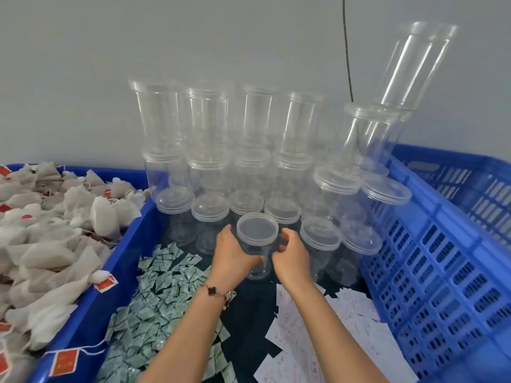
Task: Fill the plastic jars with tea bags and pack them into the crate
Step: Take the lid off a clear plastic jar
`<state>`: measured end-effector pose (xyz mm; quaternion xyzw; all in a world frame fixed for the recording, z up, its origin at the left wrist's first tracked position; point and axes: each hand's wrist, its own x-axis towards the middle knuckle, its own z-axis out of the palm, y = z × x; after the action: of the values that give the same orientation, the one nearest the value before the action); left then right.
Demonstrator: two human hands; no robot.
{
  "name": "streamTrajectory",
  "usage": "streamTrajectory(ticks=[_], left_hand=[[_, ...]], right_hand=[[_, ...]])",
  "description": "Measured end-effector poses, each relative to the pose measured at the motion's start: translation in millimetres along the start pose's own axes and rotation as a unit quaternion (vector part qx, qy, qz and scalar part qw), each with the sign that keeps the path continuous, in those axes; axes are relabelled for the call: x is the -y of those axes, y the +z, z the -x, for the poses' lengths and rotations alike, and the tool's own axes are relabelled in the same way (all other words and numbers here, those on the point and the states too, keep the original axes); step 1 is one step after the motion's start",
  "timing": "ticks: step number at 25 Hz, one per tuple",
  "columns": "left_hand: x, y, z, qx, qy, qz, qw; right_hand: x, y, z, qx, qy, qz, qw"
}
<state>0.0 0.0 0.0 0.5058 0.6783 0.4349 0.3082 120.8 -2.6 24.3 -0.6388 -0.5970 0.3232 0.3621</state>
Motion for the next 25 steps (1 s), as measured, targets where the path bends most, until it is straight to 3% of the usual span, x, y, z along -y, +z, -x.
streamTrajectory(ticks=[3, 11, 16, 20, 23, 25], left_hand=[[-7, 5, -4, -0.005, 0.084, 0.042, 0.996], [-30, -19, 60, -0.081, 0.121, 0.029, 0.989], [-40, -33, 119, -0.054, 0.131, 0.063, 0.988], [-38, -39, 147, -0.043, 0.182, 0.027, 0.982], [-38, -42, 167, -0.084, 0.231, -0.037, 0.969], [-38, -42, 174, -0.110, 0.288, -0.082, 0.948]], right_hand=[[4, 5, -2, 0.002, -0.014, -0.069, 0.998], [24, -33, 51, -0.011, -0.054, -0.084, 0.995], [45, -64, 109, -0.015, -0.050, -0.111, 0.992], [57, -77, 135, 0.035, -0.027, 0.029, 0.999], [65, -78, 152, 0.042, -0.052, 0.188, 0.980], [66, -76, 158, 0.041, -0.057, 0.229, 0.971]])
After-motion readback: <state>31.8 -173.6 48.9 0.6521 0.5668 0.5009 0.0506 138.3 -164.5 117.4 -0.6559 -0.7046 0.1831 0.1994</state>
